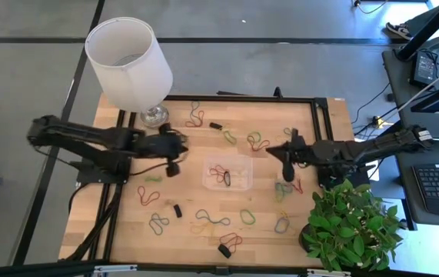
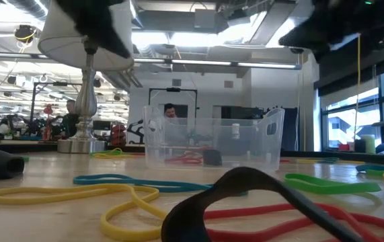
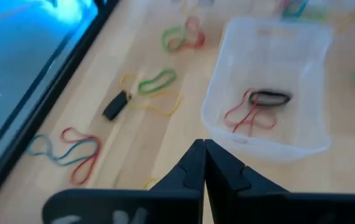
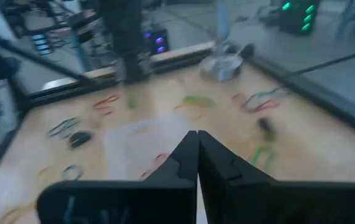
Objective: Pick and place rubber bands into bin
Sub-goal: Put the green rubber band into the transparent bin
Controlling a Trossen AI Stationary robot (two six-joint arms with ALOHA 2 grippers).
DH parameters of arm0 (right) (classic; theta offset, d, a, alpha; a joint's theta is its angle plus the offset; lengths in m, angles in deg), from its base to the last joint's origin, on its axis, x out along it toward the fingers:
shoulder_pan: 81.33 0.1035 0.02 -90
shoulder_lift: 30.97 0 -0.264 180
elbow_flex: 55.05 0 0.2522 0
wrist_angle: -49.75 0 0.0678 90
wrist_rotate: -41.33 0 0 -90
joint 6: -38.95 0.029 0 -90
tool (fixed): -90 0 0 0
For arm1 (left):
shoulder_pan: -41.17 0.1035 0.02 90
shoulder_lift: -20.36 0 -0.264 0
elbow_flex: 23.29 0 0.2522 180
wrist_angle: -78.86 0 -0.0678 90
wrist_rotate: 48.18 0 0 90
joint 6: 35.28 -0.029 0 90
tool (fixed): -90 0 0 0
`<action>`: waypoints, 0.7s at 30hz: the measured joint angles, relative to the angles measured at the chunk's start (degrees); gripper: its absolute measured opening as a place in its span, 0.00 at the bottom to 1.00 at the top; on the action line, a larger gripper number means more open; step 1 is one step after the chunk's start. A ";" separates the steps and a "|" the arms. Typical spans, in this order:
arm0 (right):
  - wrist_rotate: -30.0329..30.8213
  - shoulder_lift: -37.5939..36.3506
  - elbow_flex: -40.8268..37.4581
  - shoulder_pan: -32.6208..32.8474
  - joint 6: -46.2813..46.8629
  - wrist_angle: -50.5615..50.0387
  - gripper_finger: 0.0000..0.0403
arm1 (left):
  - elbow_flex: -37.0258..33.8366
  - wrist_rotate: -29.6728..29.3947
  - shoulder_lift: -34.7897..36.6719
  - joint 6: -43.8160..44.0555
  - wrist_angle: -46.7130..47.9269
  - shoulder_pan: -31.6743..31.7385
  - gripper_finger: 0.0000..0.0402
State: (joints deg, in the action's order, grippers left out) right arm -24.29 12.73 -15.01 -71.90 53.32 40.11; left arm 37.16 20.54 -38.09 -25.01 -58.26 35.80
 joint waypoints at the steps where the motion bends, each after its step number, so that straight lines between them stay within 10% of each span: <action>1: 0.03 1.45 1.39 -1.45 -0.86 0.01 0.01 | -3.17 0.51 3.28 0.16 -2.51 0.00 0.00; 10: -1.28 21.54 22.32 -15.57 -0.41 -19.09 0.01 | -19.39 0.00 24.26 1.02 -6.65 0.00 0.00; 21: -11.00 45.45 46.50 -30.83 6.97 -49.06 0.12 | -22.35 -2.13 30.77 -2.42 -5.79 0.02 0.00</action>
State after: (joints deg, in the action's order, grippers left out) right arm -35.29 58.17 31.49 -102.73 60.28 -8.95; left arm 14.80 18.41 -7.32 -27.43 -64.05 35.83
